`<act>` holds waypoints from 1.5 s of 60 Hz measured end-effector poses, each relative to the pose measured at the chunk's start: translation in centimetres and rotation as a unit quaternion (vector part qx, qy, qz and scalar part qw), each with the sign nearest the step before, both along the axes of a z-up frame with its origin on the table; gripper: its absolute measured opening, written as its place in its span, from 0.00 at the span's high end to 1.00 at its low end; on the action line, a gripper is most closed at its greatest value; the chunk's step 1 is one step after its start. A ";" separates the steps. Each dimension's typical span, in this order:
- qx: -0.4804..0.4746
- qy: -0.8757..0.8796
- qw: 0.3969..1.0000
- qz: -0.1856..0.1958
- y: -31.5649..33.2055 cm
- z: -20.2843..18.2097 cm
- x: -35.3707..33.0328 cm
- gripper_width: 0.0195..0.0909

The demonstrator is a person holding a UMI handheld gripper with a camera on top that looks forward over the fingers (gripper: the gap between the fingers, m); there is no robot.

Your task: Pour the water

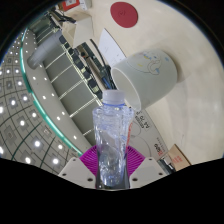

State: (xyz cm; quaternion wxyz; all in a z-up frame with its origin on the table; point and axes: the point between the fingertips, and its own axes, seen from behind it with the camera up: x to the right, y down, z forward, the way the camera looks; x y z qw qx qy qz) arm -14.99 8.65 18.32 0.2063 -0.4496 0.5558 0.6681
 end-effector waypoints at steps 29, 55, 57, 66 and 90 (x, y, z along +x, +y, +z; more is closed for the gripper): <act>0.160 -0.452 0.877 0.033 0.6 11.0 8.1 0.81; 0.154 -0.856 0.492 0.044 1.2 4.5 25.0 0.80; 0.149 -0.861 0.483 0.054 0.9 3.2 25.1 0.81; 0.126 -0.872 0.464 0.092 1.1 -4.4 26.1 0.80; 0.079 -0.856 0.501 0.099 0.4 -10.0 27.1 0.45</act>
